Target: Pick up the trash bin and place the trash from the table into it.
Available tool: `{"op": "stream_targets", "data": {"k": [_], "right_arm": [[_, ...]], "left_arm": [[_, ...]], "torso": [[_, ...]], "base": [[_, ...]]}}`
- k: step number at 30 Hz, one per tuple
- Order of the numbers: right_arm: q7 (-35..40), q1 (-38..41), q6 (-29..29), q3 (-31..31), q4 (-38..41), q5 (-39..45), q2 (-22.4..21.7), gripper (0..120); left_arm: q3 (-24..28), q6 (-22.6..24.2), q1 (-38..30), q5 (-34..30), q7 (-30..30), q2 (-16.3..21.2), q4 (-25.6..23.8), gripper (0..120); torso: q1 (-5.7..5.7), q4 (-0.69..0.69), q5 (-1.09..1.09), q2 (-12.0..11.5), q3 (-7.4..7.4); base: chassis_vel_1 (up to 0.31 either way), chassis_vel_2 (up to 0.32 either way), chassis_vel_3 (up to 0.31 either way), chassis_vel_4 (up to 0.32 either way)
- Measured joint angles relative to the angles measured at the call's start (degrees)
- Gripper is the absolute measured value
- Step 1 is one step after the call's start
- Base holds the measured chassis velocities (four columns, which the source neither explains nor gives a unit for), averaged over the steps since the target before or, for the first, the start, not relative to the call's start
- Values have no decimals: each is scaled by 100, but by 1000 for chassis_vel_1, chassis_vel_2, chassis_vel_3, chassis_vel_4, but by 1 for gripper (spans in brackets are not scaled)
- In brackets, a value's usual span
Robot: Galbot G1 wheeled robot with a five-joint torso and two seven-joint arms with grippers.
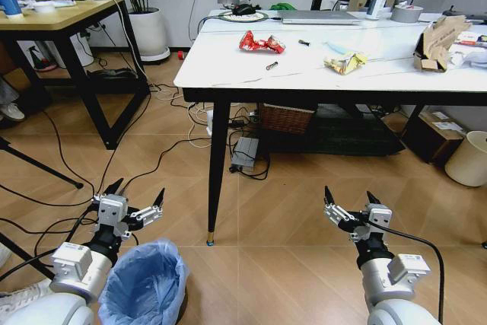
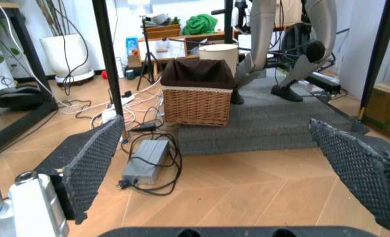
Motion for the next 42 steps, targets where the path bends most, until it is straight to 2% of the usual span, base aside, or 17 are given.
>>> {"op": "stream_targets", "data": {"k": [5,6,9,13,15,19,26,29,33,42], "right_arm": [[51,-3,0,11,4,29,9,100],[64,-4,0,12,4,39,24,100],[84,3,0,12,4,52,43,100],[126,26,-7,35,-10,119,56,100],[131,28,-8,40,-14,128,53,100],[172,55,-15,70,-72,199,46,100],[191,104,-21,42,-151,214,143,100],[191,97,-21,32,-155,207,163,100],[191,55,-22,31,-171,174,198,100],[190,35,-21,21,-278,26,247,100]], "left_arm": [[-244,66,107,-248,73,145,147,100],[-488,136,202,-414,223,271,260,100],[-669,219,283,-608,323,389,366,100],[-1054,373,468,-959,471,688,817,100],[-1066,379,474,-969,477,699,841,100],[-1189,609,531,-1189,605,876,1247,100],[-975,966,625,-1283,665,1184,1823,100],[-925,1027,609,-1299,667,1216,1907,100],[-662,1140,325,-1286,648,1314,2289,100],[-328,1348,-107,-1142,595,1522,2811,100]], "torso": [[5,0,0,-2,-5],[7,0,0,0,-4],[9,0,-1,4,-2],[11,0,0,17,8],[12,0,0,19,9],[14,0,0,27,15],[17,0,-1,41,26],[17,0,0,43,28],[18,0,-1,49,32],[20,0,-1,55,37]], "base": [[0,0,0,0],[0,0,0,0],[0,0,0,0],[0,0,0,0],[0,0,0,0],[0,0,0,0],[0,0,0,0],[0,0,0,0],[0,0,0,0],[0,0,0,0]]}}
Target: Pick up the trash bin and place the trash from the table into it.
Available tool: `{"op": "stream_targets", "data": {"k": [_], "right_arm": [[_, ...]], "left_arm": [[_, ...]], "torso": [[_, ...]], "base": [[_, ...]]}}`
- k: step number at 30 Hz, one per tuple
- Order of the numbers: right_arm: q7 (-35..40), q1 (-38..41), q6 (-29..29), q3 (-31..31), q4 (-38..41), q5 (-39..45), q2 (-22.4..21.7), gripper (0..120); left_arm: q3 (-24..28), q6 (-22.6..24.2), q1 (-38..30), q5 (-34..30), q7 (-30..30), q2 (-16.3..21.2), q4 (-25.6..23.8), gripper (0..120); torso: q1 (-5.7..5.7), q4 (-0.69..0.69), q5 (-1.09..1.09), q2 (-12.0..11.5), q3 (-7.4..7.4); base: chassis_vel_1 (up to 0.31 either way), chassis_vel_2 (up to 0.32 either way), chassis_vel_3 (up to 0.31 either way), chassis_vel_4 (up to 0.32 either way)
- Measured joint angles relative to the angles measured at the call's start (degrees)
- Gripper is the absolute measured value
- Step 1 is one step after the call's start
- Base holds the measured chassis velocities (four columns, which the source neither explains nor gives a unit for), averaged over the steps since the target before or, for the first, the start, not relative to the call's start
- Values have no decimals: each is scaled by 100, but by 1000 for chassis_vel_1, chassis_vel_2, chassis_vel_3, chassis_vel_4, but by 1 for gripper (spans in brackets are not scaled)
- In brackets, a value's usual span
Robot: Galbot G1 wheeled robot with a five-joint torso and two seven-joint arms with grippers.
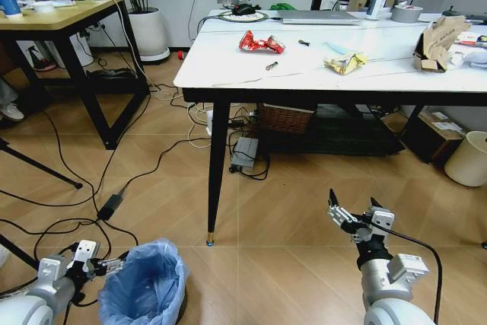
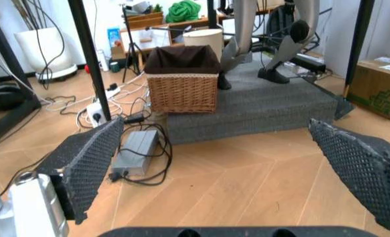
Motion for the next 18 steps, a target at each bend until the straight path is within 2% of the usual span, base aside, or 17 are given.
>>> {"op": "stream_targets", "data": {"k": [12,18], "right_arm": [[-21,57,39,-75,-172,-172,3,100],[-37,33,63,-146,-178,-252,7,100]], "left_arm": [[183,52,-124,66,133,144,331,100],[314,43,-158,268,188,25,398,100]], "torso": [[1,1,1,5,4],[1,0,1,6,5]], "base": [[0,0,0,0],[0,0,0,0]]}}
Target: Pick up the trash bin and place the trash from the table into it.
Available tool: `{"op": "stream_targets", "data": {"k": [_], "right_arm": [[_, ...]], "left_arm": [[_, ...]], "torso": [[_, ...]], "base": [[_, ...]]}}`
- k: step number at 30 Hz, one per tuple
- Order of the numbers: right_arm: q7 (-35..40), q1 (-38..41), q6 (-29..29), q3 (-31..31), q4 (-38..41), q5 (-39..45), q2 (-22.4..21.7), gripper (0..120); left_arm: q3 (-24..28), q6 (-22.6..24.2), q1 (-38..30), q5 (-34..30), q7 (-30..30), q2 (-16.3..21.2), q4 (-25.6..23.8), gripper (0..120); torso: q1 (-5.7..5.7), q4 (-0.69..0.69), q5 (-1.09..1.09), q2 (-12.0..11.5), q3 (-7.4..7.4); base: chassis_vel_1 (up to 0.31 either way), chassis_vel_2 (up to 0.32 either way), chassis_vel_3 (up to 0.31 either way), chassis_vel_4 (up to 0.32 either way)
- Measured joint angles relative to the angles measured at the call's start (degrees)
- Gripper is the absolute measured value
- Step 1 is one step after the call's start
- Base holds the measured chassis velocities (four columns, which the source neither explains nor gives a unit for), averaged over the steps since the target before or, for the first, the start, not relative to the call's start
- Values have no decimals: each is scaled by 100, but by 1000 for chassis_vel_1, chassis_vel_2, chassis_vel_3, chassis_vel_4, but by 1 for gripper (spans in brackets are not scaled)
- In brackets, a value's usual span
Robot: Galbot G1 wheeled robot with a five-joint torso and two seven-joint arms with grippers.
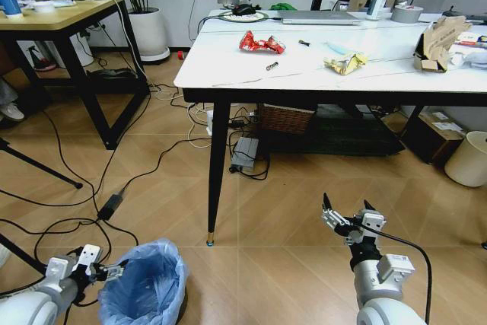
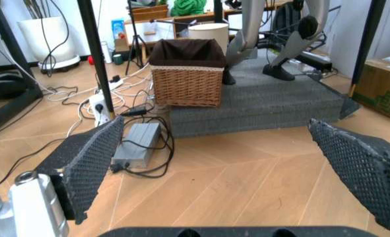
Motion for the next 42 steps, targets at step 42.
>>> {"op": "stream_targets", "data": {"k": [42], "right_arm": [[-24,-41,30,-137,-56,-84,-3,100]], "left_arm": [[190,-178,-204,502,-95,-515,472,100]], "torso": [[1,1,0,5,3]], "base": [[0,0,0,0]]}}
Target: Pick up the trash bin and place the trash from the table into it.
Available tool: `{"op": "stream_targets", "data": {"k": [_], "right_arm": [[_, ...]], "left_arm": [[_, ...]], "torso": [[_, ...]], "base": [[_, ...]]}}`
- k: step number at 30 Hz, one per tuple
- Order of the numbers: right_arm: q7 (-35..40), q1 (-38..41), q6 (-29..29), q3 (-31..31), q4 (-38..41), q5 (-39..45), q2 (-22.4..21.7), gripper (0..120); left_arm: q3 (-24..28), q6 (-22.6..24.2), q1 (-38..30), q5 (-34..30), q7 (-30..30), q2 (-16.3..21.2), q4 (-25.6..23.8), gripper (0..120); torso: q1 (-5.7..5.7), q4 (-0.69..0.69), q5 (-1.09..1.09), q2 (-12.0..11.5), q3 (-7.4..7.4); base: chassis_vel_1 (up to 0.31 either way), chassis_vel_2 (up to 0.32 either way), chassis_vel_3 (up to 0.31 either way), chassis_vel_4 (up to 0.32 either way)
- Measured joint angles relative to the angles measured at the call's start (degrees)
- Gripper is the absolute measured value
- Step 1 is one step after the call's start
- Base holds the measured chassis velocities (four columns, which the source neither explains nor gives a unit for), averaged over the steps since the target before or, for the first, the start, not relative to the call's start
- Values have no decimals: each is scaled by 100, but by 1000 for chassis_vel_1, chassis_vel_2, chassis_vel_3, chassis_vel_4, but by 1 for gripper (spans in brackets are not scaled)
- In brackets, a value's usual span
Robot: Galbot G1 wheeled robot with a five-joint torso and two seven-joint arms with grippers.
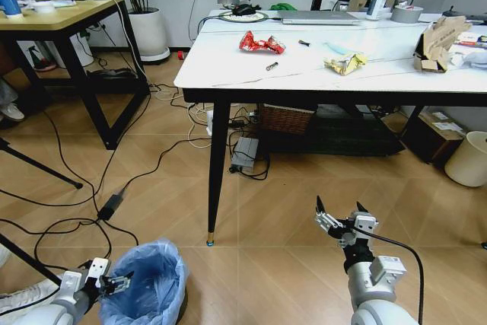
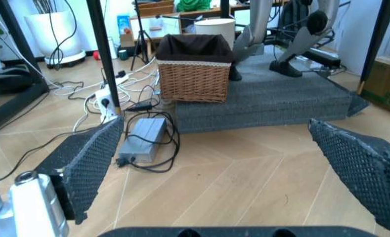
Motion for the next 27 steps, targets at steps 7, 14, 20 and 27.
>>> {"op": "stream_targets", "data": {"k": [7,14,20,27], "right_arm": [[-3,-19,5,-13,15,-20,0,100],[-11,-22,6,-13,28,-22,0,100],[-17,-16,9,6,30,-9,0,100],[-19,5,10,7,11,-4,0,100]], "left_arm": [[31,-120,-6,90,43,-45,33,90],[51,-117,-16,93,58,-66,26,66],[129,-92,-50,127,36,-114,29,41],[154,-79,-79,138,20,-132,24,15]], "torso": [[0,0,0,0,0],[0,0,1,1,0],[0,0,-1,1,0],[0,0,4,1,0]], "base": [[0,0,0,0],[0,0,0,0],[0,0,0,0],[0,0,0,0]]}}
